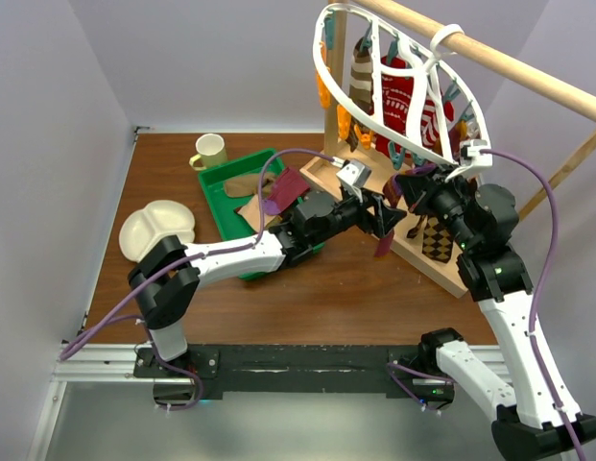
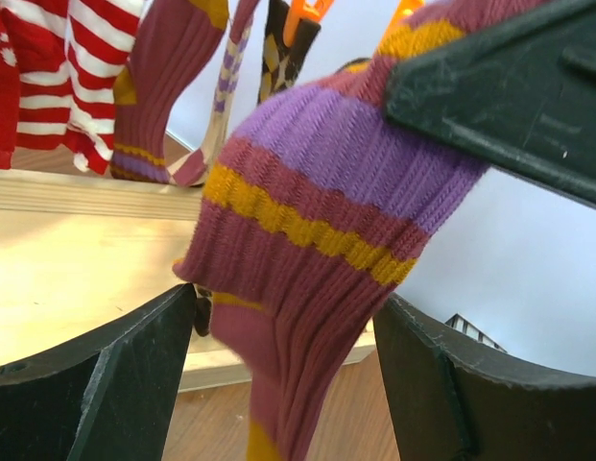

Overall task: Remove the socks clipped to the hanger
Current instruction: Remove the sock from the hanger.

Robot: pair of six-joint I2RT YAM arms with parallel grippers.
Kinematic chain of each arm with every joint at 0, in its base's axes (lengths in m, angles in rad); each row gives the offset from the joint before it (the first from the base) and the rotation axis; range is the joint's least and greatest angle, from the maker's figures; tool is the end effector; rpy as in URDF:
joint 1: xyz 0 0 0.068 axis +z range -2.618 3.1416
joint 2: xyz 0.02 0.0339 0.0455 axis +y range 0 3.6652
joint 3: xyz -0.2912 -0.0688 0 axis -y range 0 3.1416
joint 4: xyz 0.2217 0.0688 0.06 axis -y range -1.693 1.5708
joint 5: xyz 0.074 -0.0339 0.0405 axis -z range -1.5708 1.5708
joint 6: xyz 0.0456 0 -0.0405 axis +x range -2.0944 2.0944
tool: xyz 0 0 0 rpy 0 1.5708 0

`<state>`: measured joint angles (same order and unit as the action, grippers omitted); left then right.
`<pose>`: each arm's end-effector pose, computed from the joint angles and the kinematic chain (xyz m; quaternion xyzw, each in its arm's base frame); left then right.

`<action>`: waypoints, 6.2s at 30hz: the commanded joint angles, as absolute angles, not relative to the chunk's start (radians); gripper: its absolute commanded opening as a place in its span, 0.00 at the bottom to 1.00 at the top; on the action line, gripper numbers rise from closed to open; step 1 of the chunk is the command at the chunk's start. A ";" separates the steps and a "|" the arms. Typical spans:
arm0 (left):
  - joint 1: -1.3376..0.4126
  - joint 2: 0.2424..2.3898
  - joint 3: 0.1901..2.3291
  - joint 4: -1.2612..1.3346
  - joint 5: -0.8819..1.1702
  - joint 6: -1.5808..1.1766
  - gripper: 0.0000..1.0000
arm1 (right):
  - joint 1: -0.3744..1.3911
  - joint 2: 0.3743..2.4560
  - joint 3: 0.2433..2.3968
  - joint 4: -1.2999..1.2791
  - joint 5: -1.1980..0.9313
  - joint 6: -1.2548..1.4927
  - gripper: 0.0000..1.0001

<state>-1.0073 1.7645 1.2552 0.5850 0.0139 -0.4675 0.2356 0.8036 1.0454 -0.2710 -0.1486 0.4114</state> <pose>0.2228 -0.3538 0.3526 0.1862 0.6539 -0.4966 0.5397 0.1324 0.0387 0.4310 0.0113 0.7172 0.2714 0.6418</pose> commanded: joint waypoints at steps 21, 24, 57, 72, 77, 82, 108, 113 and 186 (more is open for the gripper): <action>-1.014 1.781 1.316 0.707 0.051 -0.502 0.00 | 0.238 0.654 1.023 -0.413 0.081 0.423 0.76; -1.012 1.781 1.324 0.703 0.064 -0.508 0.00 | 0.238 0.589 1.012 -0.485 0.135 0.439 0.80; -0.965 1.832 1.321 0.749 0.219 -0.614 0.00 | 0.238 0.612 1.263 -0.704 0.482 0.397 0.58; -0.831 1.917 1.342 0.982 0.676 -0.960 0.00 | 0.238 0.543 1.040 -0.494 0.453 0.371 0.67; -0.809 1.950 1.413 1.000 0.801 -1.021 0.00 | 0.238 0.473 0.860 -0.270 0.336 0.396 0.71; -0.781 1.928 1.402 1.043 0.841 -1.092 0.00 | 0.238 0.440 0.778 -0.091 0.273 0.362 0.73; -0.710 1.801 1.353 1.055 0.844 -1.180 0.00 | 0.236 0.344 0.572 0.061 0.208 0.385 0.72; -0.710 1.809 1.348 1.052 0.850 -1.184 0.00 | 0.236 0.342 0.627 -0.023 0.352 0.370 0.65; -0.802 2.009 1.480 0.963 0.795 -1.117 0.00 | 0.238 0.526 1.068 -0.195 -0.054 0.302 0.14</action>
